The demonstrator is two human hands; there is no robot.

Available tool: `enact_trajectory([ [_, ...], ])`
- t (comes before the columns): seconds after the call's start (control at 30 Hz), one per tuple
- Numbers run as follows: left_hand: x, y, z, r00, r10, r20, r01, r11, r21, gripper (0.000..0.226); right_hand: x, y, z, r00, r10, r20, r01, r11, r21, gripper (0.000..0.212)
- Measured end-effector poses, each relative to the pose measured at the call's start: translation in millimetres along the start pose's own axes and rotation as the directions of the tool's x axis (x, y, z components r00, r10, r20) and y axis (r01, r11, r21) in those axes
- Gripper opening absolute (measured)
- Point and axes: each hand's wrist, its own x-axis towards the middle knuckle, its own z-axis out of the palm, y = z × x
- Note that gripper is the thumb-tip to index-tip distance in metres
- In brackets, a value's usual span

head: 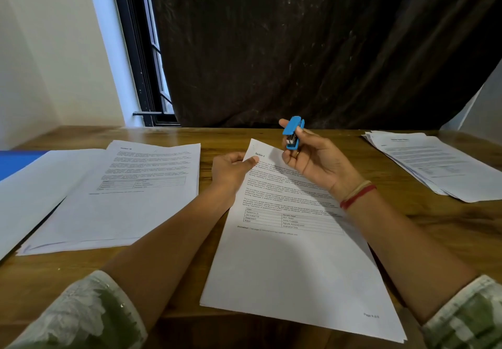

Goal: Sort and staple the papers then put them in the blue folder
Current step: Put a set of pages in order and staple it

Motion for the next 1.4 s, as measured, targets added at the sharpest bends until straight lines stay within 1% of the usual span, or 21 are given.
enact_trajectory([
  [0.2,0,-1,-1,1.0,0.007,0.004,-0.007,1.0,0.005,0.013,2,2,-2,0.999,0.005,0.034,-0.005,1.0,0.013,0.044],
  [0.3,0,-1,-1,1.0,0.001,0.0,-0.001,1.0,-0.001,0.012,3,2,-4,1.0,0.005,0.026,-0.006,1.0,0.014,0.04],
  [0.37,0,-1,-1,1.0,0.01,0.001,-0.01,1.0,0.001,0.012,5,3,-3,0.999,-0.016,-0.042,0.016,1.0,-0.007,0.028],
  [0.4,1,-2,0,1.0,0.016,0.005,-0.016,1.0,0.0,0.012,7,4,-2,0.992,-0.046,-0.116,0.036,0.996,-0.084,0.021],
  [0.43,1,-2,0,1.0,0.022,0.008,-0.022,1.0,-0.002,0.012,9,5,-1,0.974,-0.097,-0.205,0.046,0.969,-0.242,0.016],
  [0.47,1,-3,1,1.0,0.029,0.01,-0.029,1.0,-0.003,0.012,12,7,-3,0.942,-0.176,-0.287,0.028,0.89,-0.455,0.016],
  [0.5,0,-3,1,0.999,0.032,0.01,-0.032,0.999,-0.001,0.013,16,10,-7,0.9,-0.285,-0.331,-0.006,0.75,-0.661,0.019],
  [0.53,0,-3,2,0.999,0.034,0.011,-0.034,0.999,0.003,0.014,19,14,-10,0.867,-0.379,-0.322,-0.034,0.6,-0.799,0.023],
  [0.57,0,-3,2,0.999,0.038,0.01,-0.038,0.999,0.007,0.014,22,17,-13,0.858,-0.425,-0.29,-0.049,0.494,-0.868,0.027],
  [0.6,0,-3,3,0.999,0.041,0.011,-0.042,0.999,0.01,0.014,24,19,-15,0.862,-0.432,-0.264,-0.052,0.442,-0.895,0.032],
  [0.7,0,-4,2,0.999,0.045,0.011,-0.045,0.999,0.019,0.012,25,23,-16,0.895,-0.379,-0.236,-0.078,0.388,-0.918,0.035],
  [0.83,2,-4,1,1.0,0.021,0.014,-0.021,1.0,0.0,0.014,23,27,-14,0.935,-0.289,-0.207,-0.071,0.418,-0.906,0.026],
  [0.9,2,-4,1,1.0,0.016,0.011,-0.016,1.0,0.009,0.012,21,30,-11,0.938,-0.296,-0.179,-0.048,0.401,-0.915,0.027],
  [0.97,3,-4,1,1.0,0.018,0.006,-0.018,1.0,0.019,0.011,21,33,-8,0.924,-0.341,-0.176,-0.037,0.379,-0.925,0.032],
  [1.0,3,-4,1,1.0,0.02,0.004,-0.021,0.999,0.025,0.012,21,35,-7,0.912,-0.364,-0.19,-0.033,0.396,-0.918,0.032],
  [1.07,3,-5,2,0.999,0.032,-0.005,-0.032,0.998,0.049,0.013,22,37,-6,0.895,-0.388,-0.223,-0.02,0.463,-0.886,0.028],
  [1.1,3,-5,2,0.999,0.04,-0.011,-0.039,0.997,0.061,0.014,21,39,-6,0.892,-0.39,-0.227,-0.016,0.475,-0.88,0.026],
  [1.23,5,-6,3,0.999,0.047,-0.015,-0.046,0.996,0.079,0.014,19,44,-3,0.907,-0.367,-0.208,-0.003,0.487,-0.874,0.024],
  [1.33,7,-7,3,0.999,0.034,-0.026,-0.032,0.997,0.077,0.014,17,48,-3,0.91,-0.363,-0.199,-0.005,0.47,-0.882,0.024],
  [1.4,7,-8,3,0.999,0.033,-0.037,-0.029,0.995,0.095,0.012,16,50,-2,0.915,-0.346,-0.209,-0.011,0.495,-0.869,0.021],
])
